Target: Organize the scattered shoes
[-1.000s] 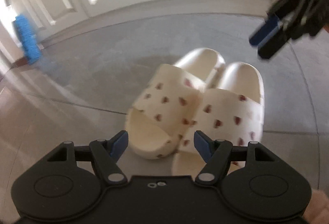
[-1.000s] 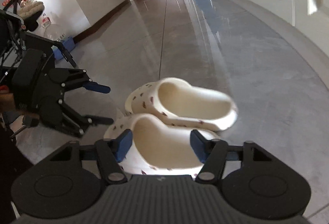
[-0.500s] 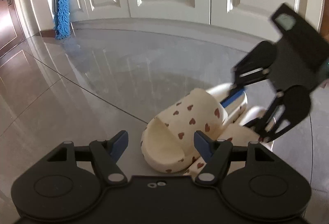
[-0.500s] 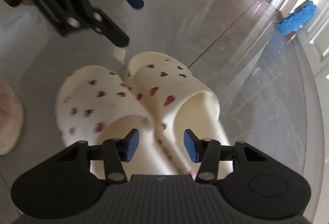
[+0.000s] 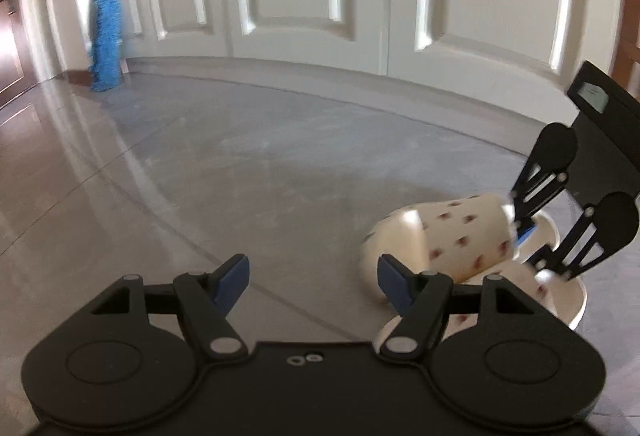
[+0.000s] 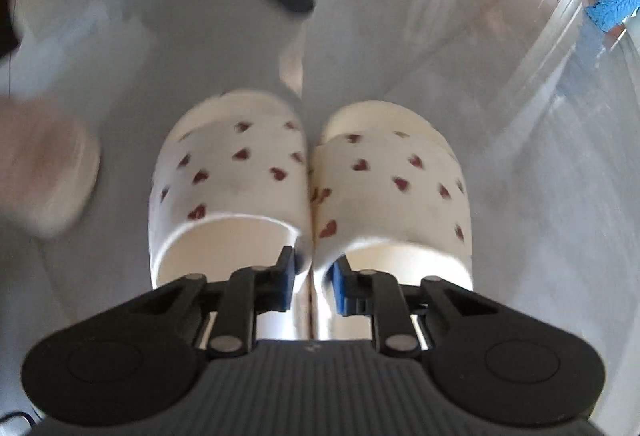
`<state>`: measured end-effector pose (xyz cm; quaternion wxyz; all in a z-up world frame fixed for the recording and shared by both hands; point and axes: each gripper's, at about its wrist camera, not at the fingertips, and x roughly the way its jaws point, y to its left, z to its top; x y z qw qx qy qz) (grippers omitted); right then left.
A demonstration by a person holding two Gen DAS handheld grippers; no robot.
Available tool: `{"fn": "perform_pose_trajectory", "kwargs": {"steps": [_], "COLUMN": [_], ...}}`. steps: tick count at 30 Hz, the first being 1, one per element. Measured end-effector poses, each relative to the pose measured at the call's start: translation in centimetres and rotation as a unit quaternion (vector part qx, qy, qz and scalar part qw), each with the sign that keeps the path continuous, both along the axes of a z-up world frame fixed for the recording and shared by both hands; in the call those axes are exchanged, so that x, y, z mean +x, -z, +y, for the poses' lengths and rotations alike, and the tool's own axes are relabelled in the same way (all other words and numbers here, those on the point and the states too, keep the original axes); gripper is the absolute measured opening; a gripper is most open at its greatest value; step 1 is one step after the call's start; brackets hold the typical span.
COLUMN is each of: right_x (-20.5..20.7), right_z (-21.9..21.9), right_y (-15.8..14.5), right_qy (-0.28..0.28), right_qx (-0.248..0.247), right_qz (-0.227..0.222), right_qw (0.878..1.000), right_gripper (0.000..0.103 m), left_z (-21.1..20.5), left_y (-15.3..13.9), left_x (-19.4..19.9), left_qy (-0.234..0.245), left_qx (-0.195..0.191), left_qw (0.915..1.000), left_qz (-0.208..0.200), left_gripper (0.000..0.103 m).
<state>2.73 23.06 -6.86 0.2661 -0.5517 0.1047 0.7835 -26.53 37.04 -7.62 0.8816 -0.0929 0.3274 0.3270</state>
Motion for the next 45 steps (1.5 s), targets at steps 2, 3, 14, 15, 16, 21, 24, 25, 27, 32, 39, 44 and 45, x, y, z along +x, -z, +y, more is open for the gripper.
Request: {"fn": "perform_pose_trajectory", "kwargs": {"steps": [2,3,14,15,16,21,24,25,27,32,39,44,45], "right_x": [1.7,3.3,12.3,13.2,14.1,12.9,9.9,8.8,6.9,2.5,1.2,-0.9,-1.4], "right_z": [-1.8,-3.5,-10.6,-11.2,-11.7,-12.8,-13.6,-14.0,-14.3,-9.9,-7.1,-7.8,-8.0], "right_y": [0.1,0.2,-2.7,-3.6,-4.4,-6.5,-5.5,-5.2,-4.3,0.6,2.2,1.6,1.9], "right_qy": [-0.011,-0.03,0.166,0.215,0.262,0.412,0.482,0.504,0.548,0.681,0.803,0.829,0.836], "right_qx": [-0.004,-0.006,0.051,0.059,0.066,-0.005,-0.058,-0.072,-0.09,-0.117,-0.038,0.022,0.04], "right_qz": [-0.036,-0.078,-0.111,-0.084,-0.057,0.142,0.258,0.281,0.312,0.339,0.24,0.137,0.136], "right_qw": [0.999,0.997,0.979,0.971,0.961,0.9,0.835,0.814,0.771,0.639,0.544,0.542,0.53], "right_gripper": [0.021,0.021,0.04,0.04,0.042,0.042,0.042,0.042,0.042,0.047,0.044,0.047,0.047], "left_z": [-1.1,-1.7,-7.0,-7.0,-6.9,-6.0,-4.9,-4.4,-2.8,1.1,2.9,2.8,2.8], "left_y": [0.2,0.4,5.3,5.8,6.2,6.3,5.8,5.7,5.4,4.5,3.7,3.5,3.5], "left_x": [1.9,2.8,13.0,13.8,14.3,15.6,14.6,14.2,13.1,11.2,10.4,11.1,11.3], "left_qy": [0.042,0.066,0.341,0.356,0.366,0.368,0.311,0.282,0.216,0.1,0.08,0.088,0.089], "left_qx": [-0.005,-0.005,0.061,0.068,0.07,0.079,0.104,0.111,0.106,0.035,0.003,-0.013,-0.022], "left_qw": [0.9991,0.9978,0.9352,0.9284,0.9237,0.9207,0.9384,0.9463,0.9649,0.9934,0.9967,0.9955,0.995], "left_qz": [-0.001,0.003,0.075,0.082,0.088,0.102,0.109,0.113,0.105,0.045,-0.014,-0.031,-0.038], "left_gripper": [0.071,0.071,0.071,0.071,0.071,0.071,0.071,0.071,0.071,0.072,0.072,0.072,0.072]}}
